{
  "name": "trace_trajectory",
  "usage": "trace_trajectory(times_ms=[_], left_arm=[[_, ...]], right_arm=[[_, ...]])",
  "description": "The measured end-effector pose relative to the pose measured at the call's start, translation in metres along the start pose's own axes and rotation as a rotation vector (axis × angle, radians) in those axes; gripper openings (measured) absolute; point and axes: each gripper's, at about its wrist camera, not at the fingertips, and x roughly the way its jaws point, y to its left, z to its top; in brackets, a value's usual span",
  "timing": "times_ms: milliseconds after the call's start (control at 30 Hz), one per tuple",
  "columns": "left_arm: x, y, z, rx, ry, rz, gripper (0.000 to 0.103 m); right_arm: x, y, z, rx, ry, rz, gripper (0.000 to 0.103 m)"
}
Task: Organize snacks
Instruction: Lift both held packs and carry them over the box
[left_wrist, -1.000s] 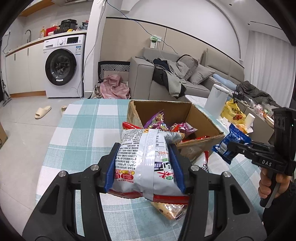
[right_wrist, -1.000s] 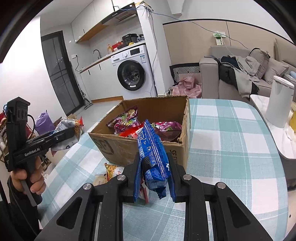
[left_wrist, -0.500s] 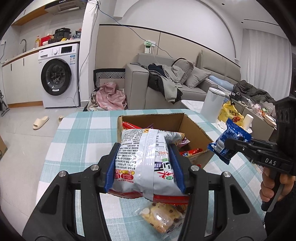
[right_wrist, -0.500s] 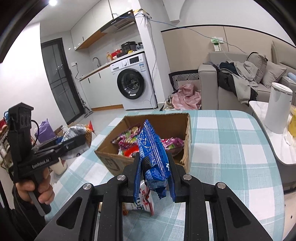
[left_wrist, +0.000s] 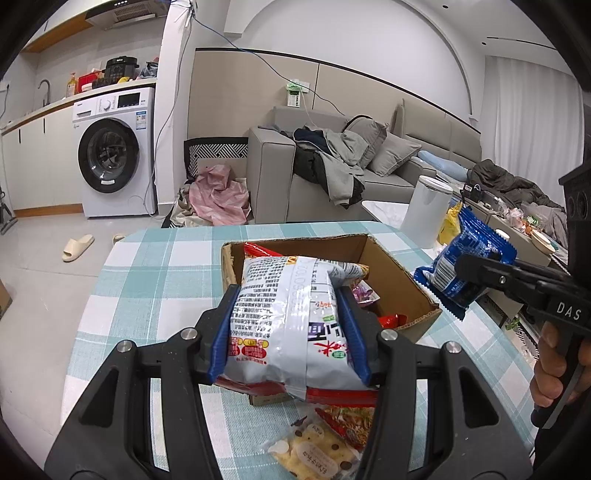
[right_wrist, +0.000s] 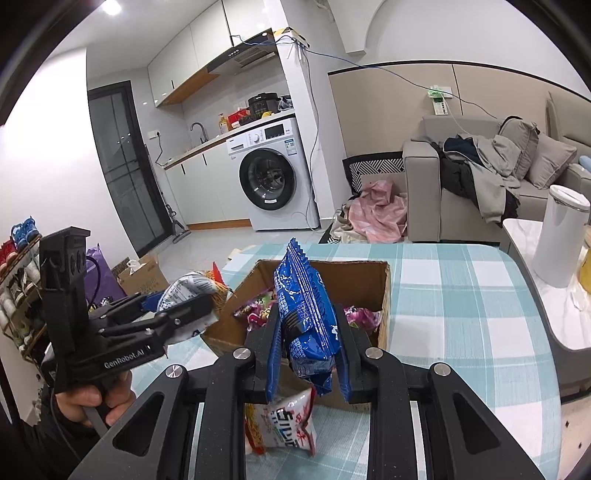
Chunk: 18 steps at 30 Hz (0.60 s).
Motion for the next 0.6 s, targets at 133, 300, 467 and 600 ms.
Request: trace_trajectory(times_ms=[133, 300, 467, 600], left_arm=[[0.011, -0.004, 0.003, 0.001, 0.009, -0.002, 0.049], [0.027, -0.006, 0.008, -0.005, 0.019, -0.007, 0.049], [0.041, -0.005, 0.009, -0.005, 0.030, -0.009, 0.049], [0.053, -0.007, 0.013, -0.004, 0.036, -0.010, 0.049]], right_arm=[[0.006, 0.002, 0.003, -0.005, 0.005, 0.003, 0.025], [0.014, 0.000, 0.008, 0.000, -0.006, -0.003, 0.025], [0.021, -0.002, 0.012, 0.010, -0.012, -0.008, 0.025], [0.030, -0.002, 0.014, 0.014, 0.005, -0.007, 0.025]])
